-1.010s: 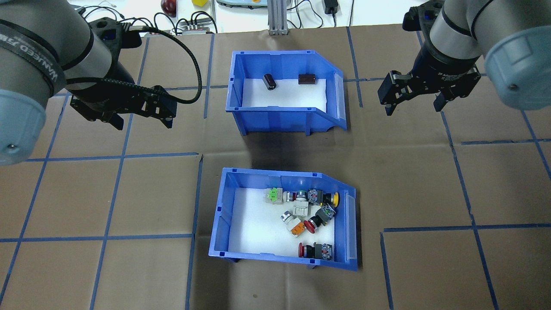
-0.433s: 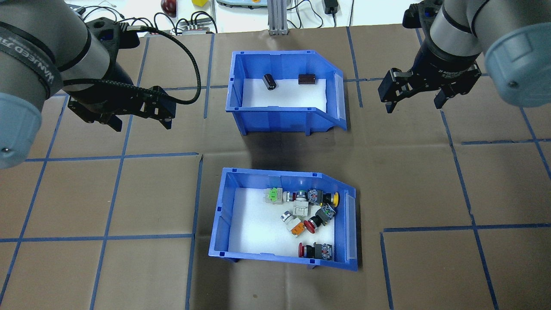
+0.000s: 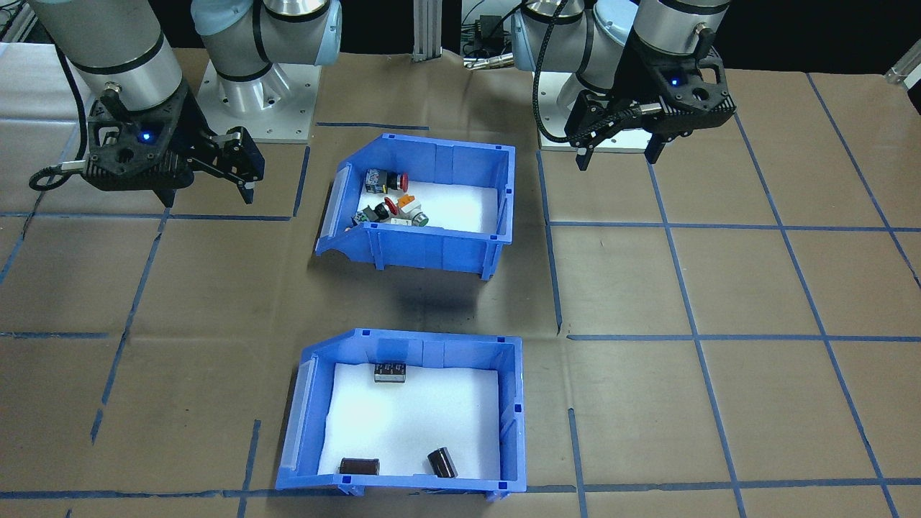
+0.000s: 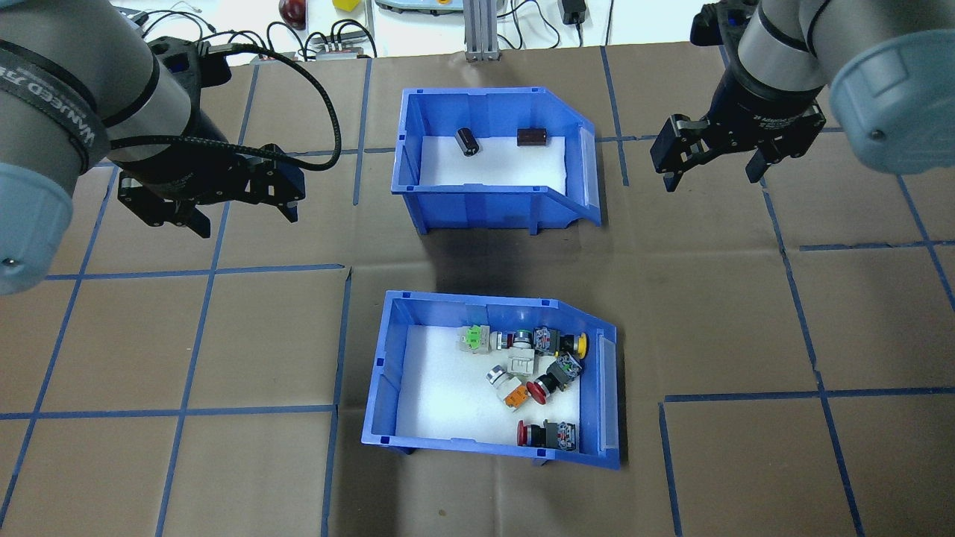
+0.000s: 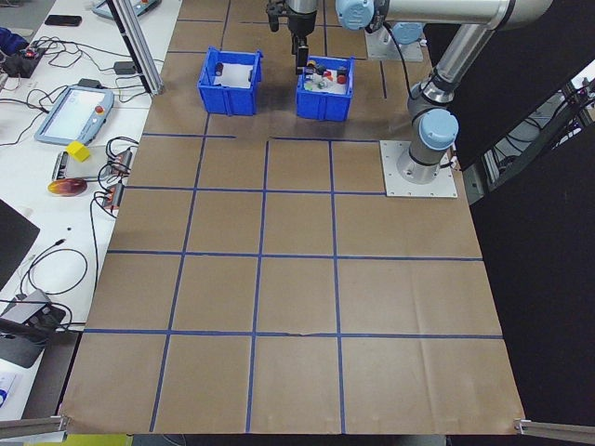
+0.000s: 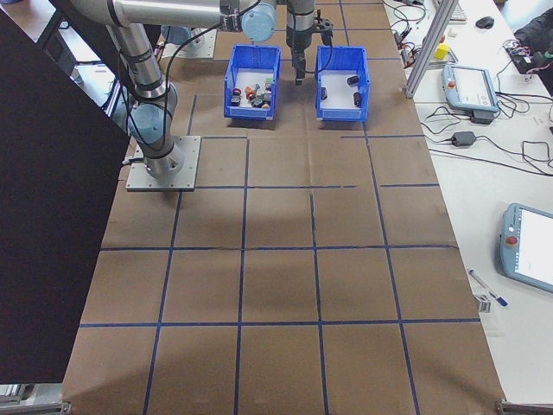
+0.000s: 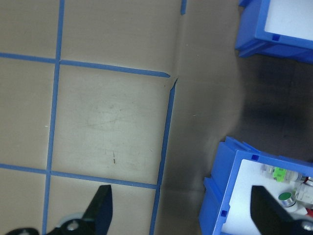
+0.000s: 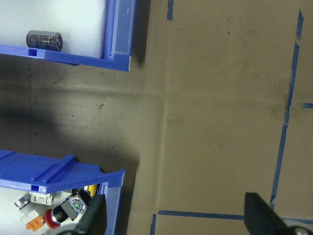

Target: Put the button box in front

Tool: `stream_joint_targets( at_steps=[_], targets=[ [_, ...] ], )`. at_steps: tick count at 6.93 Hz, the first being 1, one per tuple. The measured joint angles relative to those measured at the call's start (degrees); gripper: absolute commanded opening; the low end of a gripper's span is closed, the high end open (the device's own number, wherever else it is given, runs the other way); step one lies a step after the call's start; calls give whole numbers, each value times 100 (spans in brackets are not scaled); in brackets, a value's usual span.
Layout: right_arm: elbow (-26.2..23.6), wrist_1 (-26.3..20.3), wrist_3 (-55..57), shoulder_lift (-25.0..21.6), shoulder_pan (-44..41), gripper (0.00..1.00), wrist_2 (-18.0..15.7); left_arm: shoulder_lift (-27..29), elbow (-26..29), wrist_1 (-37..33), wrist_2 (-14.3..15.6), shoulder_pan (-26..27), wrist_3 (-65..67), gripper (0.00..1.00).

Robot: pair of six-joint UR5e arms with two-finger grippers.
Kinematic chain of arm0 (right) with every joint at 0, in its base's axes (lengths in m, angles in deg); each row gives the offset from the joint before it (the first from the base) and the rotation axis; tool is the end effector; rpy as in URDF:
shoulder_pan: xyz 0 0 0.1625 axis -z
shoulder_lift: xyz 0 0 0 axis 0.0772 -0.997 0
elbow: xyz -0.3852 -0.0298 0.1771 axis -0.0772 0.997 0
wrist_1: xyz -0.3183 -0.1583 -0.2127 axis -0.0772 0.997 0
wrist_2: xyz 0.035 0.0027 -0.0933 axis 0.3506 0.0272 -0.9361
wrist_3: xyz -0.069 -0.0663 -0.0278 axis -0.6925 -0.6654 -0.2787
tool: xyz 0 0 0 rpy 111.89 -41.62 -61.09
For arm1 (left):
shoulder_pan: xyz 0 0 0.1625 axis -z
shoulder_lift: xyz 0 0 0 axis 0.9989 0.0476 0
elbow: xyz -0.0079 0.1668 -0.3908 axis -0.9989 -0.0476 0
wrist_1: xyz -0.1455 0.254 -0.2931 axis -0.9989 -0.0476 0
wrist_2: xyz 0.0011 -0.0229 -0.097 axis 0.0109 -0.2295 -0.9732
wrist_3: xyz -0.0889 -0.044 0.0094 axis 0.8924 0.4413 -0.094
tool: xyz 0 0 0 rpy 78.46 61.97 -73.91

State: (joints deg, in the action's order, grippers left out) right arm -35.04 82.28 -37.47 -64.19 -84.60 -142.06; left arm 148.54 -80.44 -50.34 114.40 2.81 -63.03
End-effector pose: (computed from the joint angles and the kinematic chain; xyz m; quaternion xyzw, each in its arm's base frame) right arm 0.1253 -0.5036 0.4640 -0.0492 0.9988 -0.0075 0.0026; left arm -0.1334 -0.4368 0.4862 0.1002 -0.9944 0.0347 0.0014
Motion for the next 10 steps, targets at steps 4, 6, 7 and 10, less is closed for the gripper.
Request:
stream_joint_targets(
  at_steps=[4,6,7,10],
  targets=[
    [1224,-70,-1483,1207,-833,100,-21,-847,-1179,46,-46,42,3158,99],
    [1771,-17,-2390,1828,-1448,100,-122,-1383,-1992,79,-368,267,5380,99],
    [2019,-5,-2752,2092,-1734,100,-181,-1493,-2278,120,-503,594,6365,98],
    [2409,52,-4447,2563,-2172,100,-230,-1133,-2836,928,-594,1766,8244,98]
  ],
)
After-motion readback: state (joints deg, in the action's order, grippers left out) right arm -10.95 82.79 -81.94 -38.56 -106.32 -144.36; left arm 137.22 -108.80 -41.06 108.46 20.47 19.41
